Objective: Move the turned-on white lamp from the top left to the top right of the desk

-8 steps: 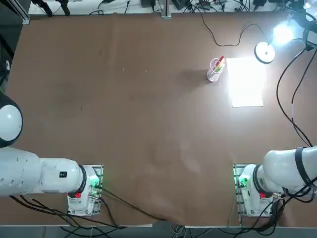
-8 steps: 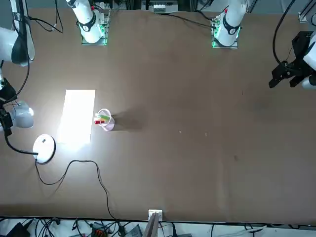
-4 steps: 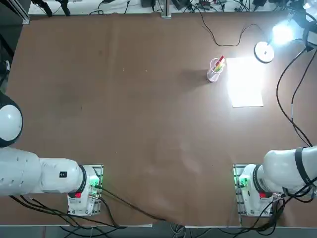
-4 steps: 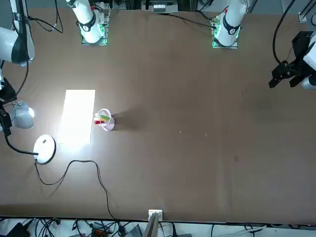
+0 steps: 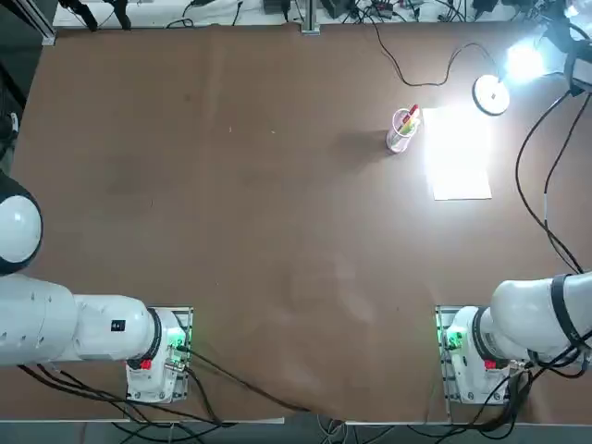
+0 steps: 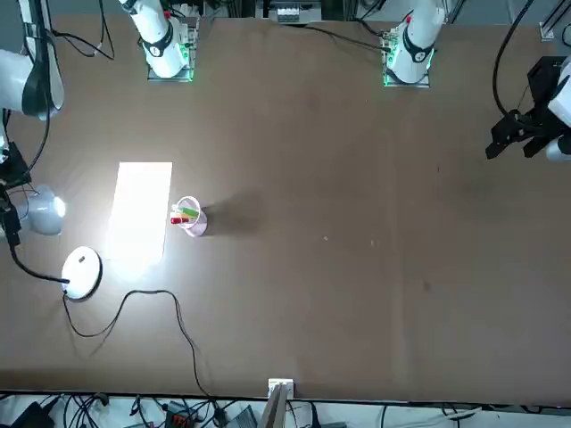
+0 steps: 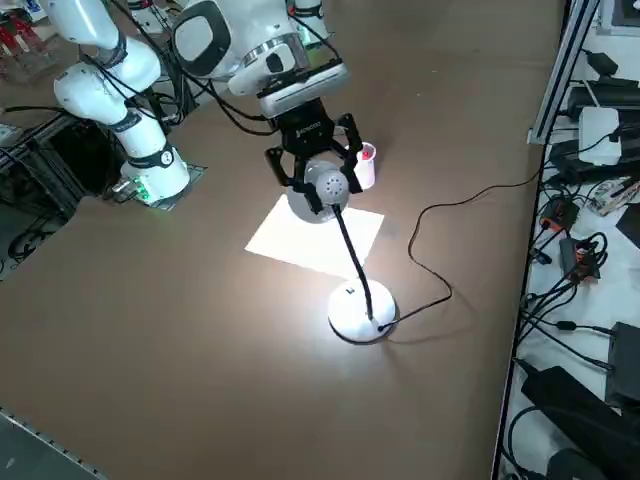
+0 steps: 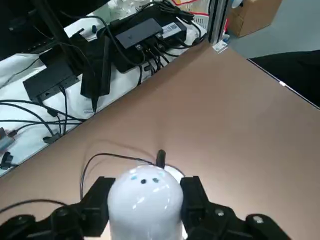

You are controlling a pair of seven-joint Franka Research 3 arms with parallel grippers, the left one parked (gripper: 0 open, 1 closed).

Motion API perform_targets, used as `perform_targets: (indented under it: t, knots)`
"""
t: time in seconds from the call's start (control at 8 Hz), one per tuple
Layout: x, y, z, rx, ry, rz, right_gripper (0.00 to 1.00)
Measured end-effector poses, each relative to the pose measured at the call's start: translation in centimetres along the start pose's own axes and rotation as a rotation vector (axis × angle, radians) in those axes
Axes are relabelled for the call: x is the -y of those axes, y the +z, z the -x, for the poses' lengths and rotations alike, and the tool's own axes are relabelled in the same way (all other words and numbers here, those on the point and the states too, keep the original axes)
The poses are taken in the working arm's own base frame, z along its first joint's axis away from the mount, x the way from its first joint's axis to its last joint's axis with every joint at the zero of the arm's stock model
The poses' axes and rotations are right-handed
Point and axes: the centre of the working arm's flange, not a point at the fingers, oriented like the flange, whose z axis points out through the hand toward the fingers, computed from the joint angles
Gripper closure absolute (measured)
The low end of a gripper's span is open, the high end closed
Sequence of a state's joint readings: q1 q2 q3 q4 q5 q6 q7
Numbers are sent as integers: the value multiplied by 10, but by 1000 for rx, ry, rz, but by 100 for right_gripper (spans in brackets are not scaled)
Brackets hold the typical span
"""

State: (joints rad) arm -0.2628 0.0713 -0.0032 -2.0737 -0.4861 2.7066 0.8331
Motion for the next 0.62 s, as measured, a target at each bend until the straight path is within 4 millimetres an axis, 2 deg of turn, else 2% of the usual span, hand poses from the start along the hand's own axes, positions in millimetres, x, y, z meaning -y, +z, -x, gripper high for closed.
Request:
perform_targets:
  t: [0.25,0.62]
  knots:
    - [14,-3,8,40,-13,30,27]
    - [18,-4,10,48,7,38,27]
